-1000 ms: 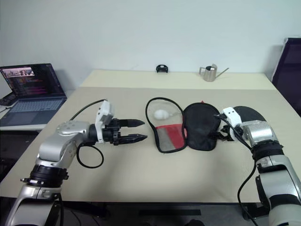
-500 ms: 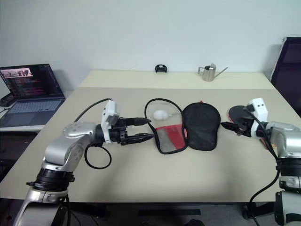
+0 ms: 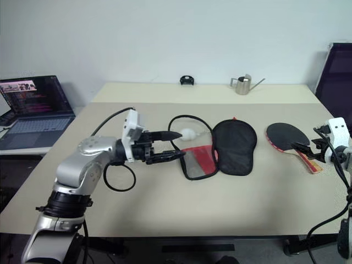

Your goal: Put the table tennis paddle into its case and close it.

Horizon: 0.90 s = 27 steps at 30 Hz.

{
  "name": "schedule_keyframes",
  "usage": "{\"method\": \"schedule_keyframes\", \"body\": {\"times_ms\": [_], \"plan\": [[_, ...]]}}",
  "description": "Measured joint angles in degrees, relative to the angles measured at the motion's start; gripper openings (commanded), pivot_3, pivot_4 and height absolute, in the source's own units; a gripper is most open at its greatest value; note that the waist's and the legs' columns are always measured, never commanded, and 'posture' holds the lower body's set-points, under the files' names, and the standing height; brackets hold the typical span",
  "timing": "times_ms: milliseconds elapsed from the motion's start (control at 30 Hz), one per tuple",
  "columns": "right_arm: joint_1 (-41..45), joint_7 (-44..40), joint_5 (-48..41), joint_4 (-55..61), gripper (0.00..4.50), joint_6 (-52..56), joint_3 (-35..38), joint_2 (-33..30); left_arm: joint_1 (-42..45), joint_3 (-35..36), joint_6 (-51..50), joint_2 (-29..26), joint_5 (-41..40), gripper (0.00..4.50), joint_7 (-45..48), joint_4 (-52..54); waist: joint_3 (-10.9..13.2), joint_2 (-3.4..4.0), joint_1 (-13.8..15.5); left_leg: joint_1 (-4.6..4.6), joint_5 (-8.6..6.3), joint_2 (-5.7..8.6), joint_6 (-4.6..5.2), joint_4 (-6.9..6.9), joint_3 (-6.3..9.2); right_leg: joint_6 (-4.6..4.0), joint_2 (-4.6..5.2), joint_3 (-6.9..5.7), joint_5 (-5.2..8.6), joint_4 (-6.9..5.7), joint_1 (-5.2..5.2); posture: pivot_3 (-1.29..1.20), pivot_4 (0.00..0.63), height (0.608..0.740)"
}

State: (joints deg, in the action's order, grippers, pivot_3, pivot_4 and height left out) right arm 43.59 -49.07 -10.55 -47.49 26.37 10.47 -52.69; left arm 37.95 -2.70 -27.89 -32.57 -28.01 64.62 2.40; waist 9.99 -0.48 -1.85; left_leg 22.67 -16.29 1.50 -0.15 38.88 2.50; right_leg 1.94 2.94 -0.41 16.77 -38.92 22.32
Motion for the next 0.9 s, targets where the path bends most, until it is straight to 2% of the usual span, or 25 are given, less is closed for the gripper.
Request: {"method": "schedule_keyframes", "body": {"times_ms": [233, 400, 633, 900], "plan": [[4.9, -0.9, 5.1, -12.9, 4.48, -4.6, -4.1, 0.7, 0.0, -0.2, -0.4, -0.1, 0.0, 3.44, -0.1, 0.0, 0.0, -0.01, 0.1, 0.02, 0.02, 0.00, -0.04, 0.01, -0.01, 0.00, 0.01, 0.01, 0.00, 0.01, 0.00, 0.00, 0.150, 0.740], [7.0, 2.8, 7.6, -19.5, 4.48, -7.9, -5.0, 1.8, 0.0, -0.2, -0.7, -0.7, 0.0, 3.44, -0.2, 0.2, 0.0, 0.00, 0.1, 0.02, 0.15, 0.01, -0.26, 0.00, -0.02, 0.00, 0.01, 0.02, 0.00, 0.01, 0.00, 0.00, 0.150, 0.740], [7.5, 4.9, 9.7, -23.2, 4.48, -8.8, -5.1, 2.1, -0.1, -0.2, -1.0, -1.7, -0.1, 3.44, -0.3, 1.5, 0.0, 0.00, 0.1, 0.01, 0.15, 0.00, -0.27, 0.00, -0.04, 0.00, 0.01, 0.04, 0.00, 0.00, 0.00, 0.00, 0.150, 0.740], [7.8, 0.0, 9.2, -22.3, 4.48, -5.5, -4.9, 2.7, -0.1, -0.2, -1.0, -1.7, -0.1, 3.44, -0.4, 1.6, 0.0, -0.01, 0.0, -0.05, 0.15, -0.02, -0.26, 0.00, -0.04, 0.00, -0.01, 0.03, 0.00, -0.01, -0.05, 0.00, 0.150, 0.740]]}}
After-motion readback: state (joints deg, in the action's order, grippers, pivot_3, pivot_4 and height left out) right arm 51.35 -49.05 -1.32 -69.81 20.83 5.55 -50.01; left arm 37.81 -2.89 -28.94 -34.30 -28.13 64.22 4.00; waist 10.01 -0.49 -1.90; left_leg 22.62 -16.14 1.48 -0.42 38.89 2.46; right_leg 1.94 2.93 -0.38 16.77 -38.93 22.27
